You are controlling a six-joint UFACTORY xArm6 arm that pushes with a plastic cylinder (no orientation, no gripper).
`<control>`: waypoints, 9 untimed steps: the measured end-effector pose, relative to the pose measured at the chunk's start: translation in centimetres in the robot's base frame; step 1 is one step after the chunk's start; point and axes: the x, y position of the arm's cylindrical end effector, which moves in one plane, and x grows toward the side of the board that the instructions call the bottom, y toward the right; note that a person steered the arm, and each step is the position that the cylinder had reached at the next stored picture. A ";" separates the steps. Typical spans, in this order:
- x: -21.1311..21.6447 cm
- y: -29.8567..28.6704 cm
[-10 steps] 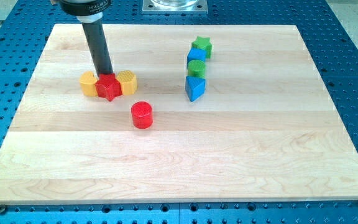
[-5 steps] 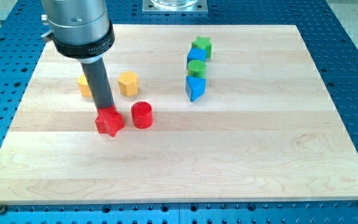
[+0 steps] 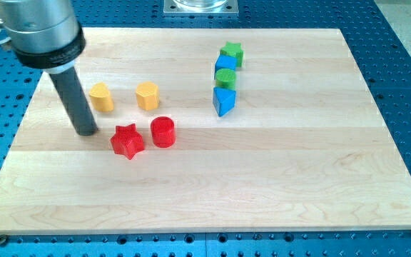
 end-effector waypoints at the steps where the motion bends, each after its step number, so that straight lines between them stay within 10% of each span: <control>1: -3.8 -0.8; 6: -7.9 1.8; 9: -14.2 14.3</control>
